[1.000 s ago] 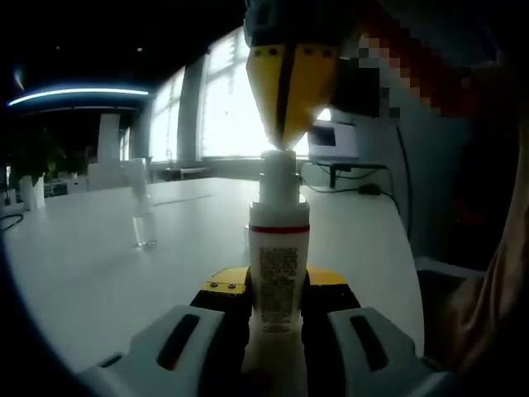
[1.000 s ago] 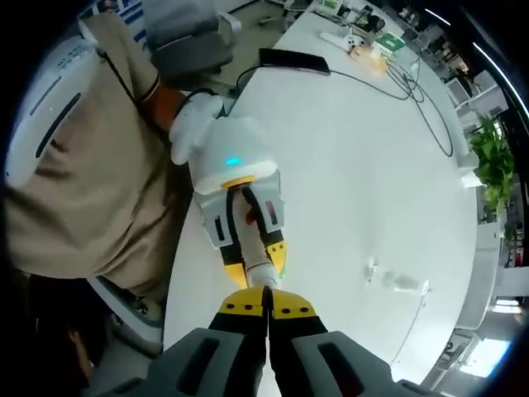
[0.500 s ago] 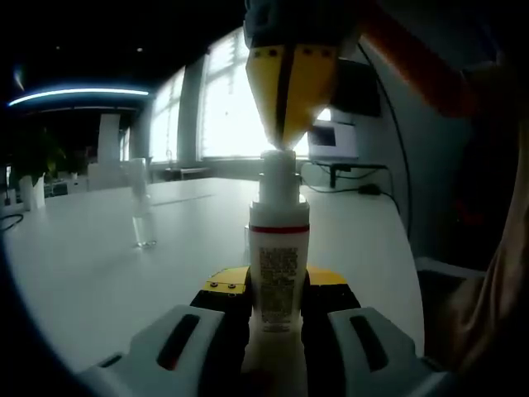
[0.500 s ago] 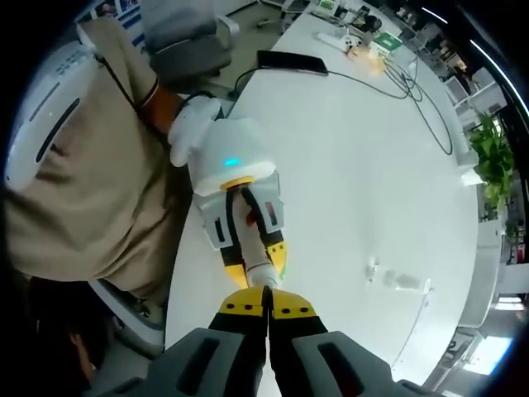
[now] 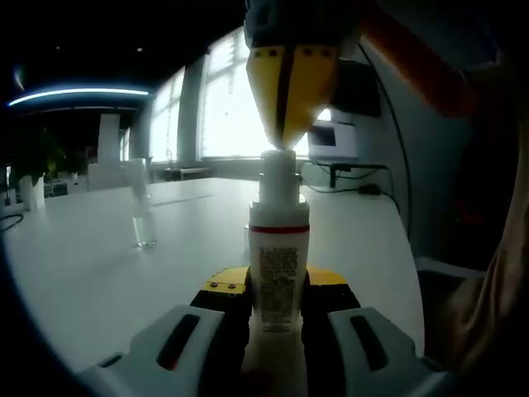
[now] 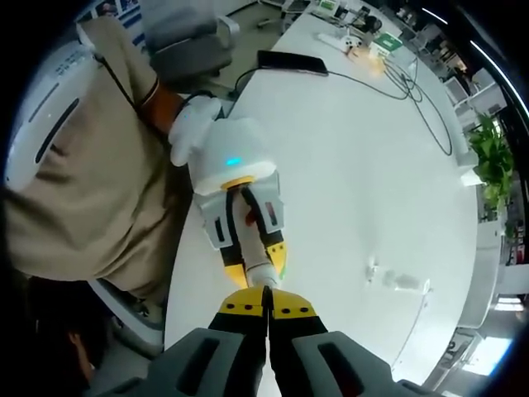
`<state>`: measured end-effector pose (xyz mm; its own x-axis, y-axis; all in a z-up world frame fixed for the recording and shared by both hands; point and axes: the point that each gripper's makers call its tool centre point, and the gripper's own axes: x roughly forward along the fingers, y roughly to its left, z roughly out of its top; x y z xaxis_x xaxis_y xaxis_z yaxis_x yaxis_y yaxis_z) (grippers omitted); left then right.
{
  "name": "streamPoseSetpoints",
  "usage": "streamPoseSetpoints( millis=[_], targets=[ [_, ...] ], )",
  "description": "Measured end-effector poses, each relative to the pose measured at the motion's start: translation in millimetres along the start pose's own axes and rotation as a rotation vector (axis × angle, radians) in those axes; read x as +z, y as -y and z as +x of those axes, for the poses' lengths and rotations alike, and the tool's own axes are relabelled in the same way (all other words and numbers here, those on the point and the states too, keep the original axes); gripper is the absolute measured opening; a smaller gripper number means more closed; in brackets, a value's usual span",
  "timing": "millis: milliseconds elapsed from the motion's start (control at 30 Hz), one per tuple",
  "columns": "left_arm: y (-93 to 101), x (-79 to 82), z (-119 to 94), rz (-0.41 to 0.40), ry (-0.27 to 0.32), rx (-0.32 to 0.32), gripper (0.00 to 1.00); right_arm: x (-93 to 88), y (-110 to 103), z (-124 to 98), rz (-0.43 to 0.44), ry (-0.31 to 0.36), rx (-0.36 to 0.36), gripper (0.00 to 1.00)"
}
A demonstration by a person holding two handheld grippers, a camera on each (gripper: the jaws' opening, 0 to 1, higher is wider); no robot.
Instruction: Clamp pump bottle remove cover press pump head put on cover
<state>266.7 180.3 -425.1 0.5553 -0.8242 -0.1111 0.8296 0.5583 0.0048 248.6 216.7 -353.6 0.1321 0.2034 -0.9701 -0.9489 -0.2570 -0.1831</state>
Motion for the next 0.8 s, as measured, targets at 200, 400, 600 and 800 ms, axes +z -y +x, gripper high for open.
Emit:
streamPoseSetpoints(
  millis=[200,400,600,800],
  targets=[
    [0.1,-0.2,0.4,0.001,0.0,0.001,0.14,0.1,-0.1,0.5,-0.001,-0.005,0.002,0.0],
    [0.7,-0.1,0.1,0.001,0.0,0.001,0.14,0.3,-0.1,1.0,-0.009,-0.016,0.005,0.0],
    [0.3,-0.3,0.0,0.002,0.0,0.001,0.14,0.3,-0.3,2.0,-0.001,-0.02,0.015,0.0],
    [0.5,-0.2,-0.2,0.002,0.0,0.001,0.14,-0.1,-0.8,4.6,0.006,-0.024,0.029,0.0]
  ],
)
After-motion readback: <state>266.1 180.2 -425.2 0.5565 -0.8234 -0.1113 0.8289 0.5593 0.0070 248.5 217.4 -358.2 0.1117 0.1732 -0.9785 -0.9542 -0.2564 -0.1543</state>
